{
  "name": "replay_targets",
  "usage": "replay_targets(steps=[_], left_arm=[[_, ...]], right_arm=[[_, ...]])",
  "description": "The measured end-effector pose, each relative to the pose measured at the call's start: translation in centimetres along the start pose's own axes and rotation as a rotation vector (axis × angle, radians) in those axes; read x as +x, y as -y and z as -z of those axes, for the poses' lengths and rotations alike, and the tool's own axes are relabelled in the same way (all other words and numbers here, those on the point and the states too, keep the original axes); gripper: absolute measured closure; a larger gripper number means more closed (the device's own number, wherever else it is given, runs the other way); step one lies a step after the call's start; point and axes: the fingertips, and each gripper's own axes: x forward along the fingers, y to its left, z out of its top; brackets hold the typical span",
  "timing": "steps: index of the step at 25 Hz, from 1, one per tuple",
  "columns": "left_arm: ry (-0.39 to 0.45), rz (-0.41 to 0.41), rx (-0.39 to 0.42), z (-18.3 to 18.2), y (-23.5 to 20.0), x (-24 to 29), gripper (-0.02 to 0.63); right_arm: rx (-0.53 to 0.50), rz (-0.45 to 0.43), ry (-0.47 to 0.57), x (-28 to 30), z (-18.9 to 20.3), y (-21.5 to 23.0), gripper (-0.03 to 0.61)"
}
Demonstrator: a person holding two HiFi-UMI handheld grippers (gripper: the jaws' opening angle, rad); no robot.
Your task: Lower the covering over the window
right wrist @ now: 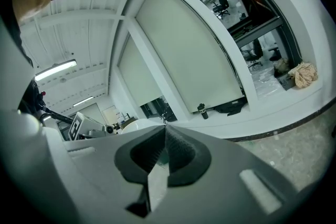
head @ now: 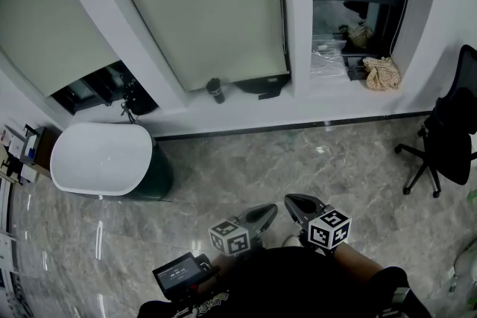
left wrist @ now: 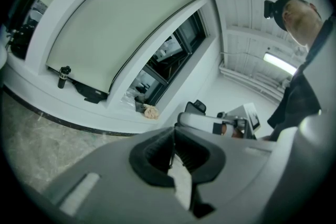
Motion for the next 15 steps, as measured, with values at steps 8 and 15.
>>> replay_targets(steps=[8,15], left_arm=[[-0.004,-0.003,0.000,0.03,-0.03,0.07,0.612],[-0.011,0.004,0.001,0.06,0.32,0.40,0.612]], right_arm=[[-0.004,-0.001,0.002,-0.13,-0.05,0.01,0.571],[-0.008,-0.003,0.002,-0.30,-0.03,0.14,0.571]])
